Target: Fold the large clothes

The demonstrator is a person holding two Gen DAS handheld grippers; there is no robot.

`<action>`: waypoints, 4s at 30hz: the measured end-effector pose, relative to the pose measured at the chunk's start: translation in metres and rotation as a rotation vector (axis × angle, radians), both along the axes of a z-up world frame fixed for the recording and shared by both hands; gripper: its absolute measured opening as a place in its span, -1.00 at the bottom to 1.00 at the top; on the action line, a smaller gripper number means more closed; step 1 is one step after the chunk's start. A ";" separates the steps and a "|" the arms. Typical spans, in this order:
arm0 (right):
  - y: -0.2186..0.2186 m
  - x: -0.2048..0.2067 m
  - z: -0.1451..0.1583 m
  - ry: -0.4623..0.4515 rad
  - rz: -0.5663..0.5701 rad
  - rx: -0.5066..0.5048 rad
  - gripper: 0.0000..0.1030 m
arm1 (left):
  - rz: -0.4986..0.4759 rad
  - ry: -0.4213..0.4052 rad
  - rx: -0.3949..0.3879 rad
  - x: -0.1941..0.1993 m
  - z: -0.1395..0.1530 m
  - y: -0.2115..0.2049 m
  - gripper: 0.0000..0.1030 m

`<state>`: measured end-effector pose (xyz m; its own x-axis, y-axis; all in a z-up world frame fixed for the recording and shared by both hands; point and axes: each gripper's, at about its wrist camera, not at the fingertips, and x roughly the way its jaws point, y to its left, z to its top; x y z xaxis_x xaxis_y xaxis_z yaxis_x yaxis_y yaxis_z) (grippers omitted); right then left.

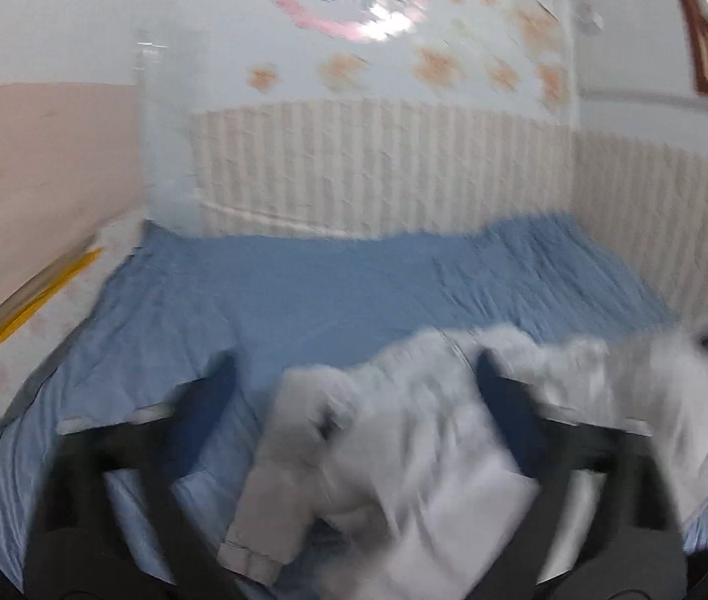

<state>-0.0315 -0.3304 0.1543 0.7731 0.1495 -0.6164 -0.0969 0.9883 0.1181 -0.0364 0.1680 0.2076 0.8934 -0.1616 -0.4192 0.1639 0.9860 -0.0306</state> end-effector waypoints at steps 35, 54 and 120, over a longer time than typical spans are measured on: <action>-0.038 -0.002 -0.233 0.408 -0.056 -0.043 -0.67 | -0.107 0.674 -0.044 0.083 -0.343 -0.079 -0.49; -0.033 -0.079 -0.119 0.382 -0.052 -0.283 0.29 | -0.066 0.501 0.028 -0.004 -0.219 -0.026 0.65; -0.122 0.064 -0.146 0.014 -0.465 0.445 0.78 | -0.306 0.058 0.045 0.137 -0.139 -0.391 0.94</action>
<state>0.0322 -0.4525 0.0081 0.8110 0.0442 -0.5834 0.3347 0.7828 0.5246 0.1007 -0.2226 0.0683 0.7810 -0.3989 -0.4806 0.4521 0.8919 -0.0057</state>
